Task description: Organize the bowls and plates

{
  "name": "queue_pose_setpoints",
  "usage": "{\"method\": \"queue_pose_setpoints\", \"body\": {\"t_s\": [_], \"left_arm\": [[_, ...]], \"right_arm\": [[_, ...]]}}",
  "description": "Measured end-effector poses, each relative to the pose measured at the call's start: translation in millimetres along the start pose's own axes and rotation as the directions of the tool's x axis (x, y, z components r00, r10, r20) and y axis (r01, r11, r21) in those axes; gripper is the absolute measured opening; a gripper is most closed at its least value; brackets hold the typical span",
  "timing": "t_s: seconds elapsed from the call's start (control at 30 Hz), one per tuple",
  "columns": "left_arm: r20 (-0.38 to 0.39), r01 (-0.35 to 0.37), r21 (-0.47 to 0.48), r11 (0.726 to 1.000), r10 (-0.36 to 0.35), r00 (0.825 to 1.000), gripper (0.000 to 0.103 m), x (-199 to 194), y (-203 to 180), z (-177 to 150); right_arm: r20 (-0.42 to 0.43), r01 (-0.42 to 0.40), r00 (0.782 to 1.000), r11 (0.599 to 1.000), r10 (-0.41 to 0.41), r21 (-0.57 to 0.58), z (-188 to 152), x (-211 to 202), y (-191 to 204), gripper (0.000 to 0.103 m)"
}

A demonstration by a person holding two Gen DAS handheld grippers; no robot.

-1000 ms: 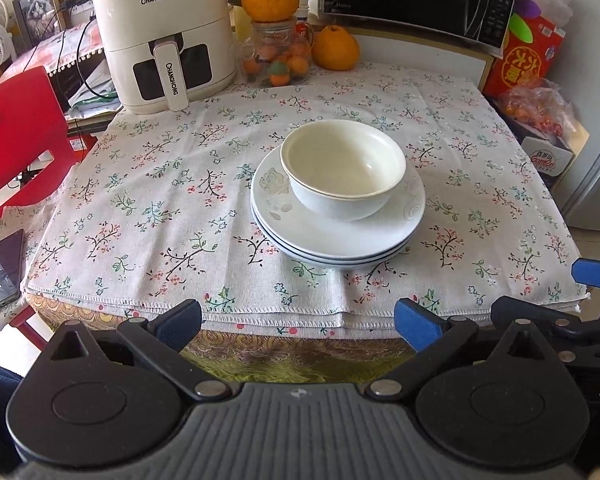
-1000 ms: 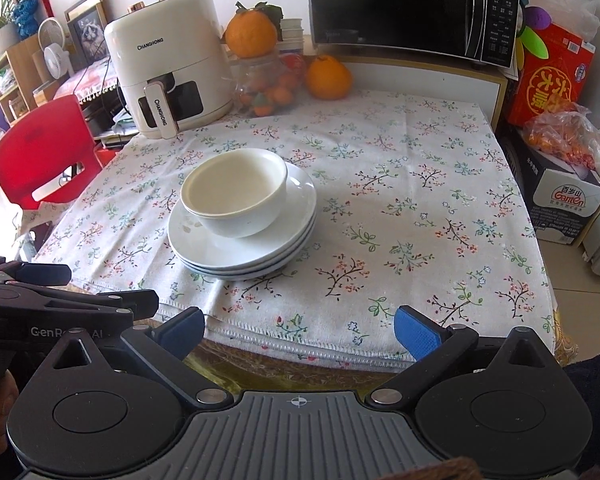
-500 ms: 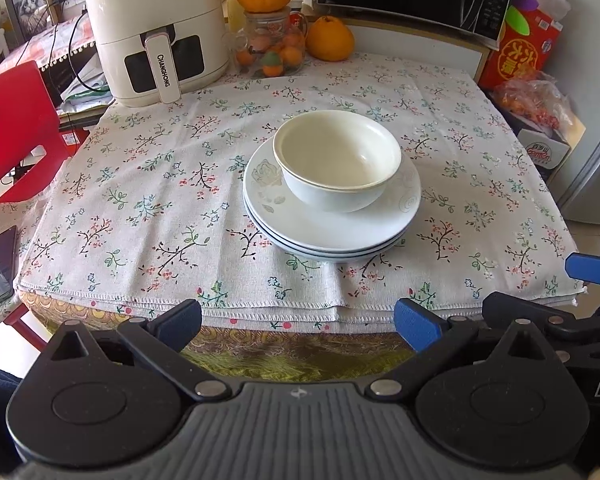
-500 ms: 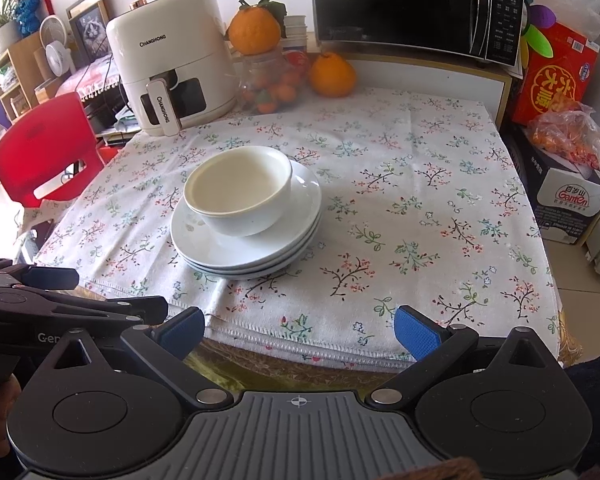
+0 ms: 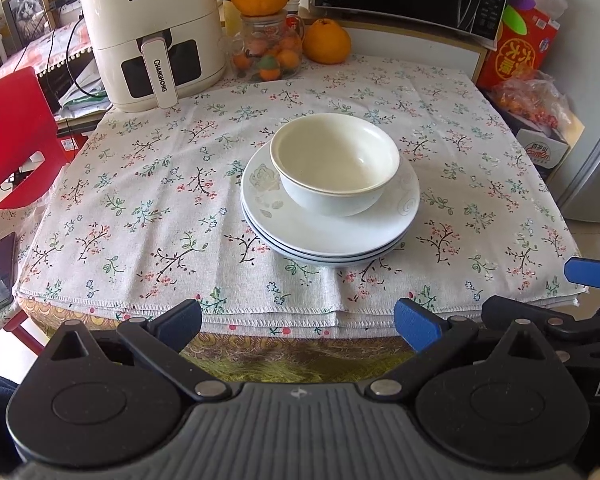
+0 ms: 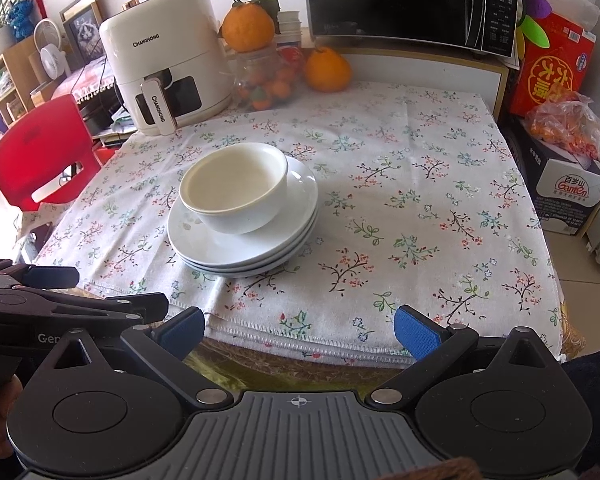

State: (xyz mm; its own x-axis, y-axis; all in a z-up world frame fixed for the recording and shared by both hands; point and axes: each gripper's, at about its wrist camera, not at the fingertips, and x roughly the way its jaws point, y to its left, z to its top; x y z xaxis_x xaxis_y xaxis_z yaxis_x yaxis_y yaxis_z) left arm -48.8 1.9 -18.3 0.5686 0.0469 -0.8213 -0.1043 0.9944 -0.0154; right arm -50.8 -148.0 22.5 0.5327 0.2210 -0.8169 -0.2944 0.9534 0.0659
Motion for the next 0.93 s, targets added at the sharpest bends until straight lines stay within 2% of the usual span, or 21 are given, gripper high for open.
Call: {"method": "queue_pose_setpoints", "body": {"t_s": [0.93], "left_arm": [[0.011, -0.009, 0.007, 1.000, 0.009, 1.000, 0.102, 2.2, 0.1, 0.4]], "right_arm": [[-0.008, -0.005, 1.000, 1.000, 0.005, 0.019, -1.0, 4.4, -2.5, 0.102]]}}
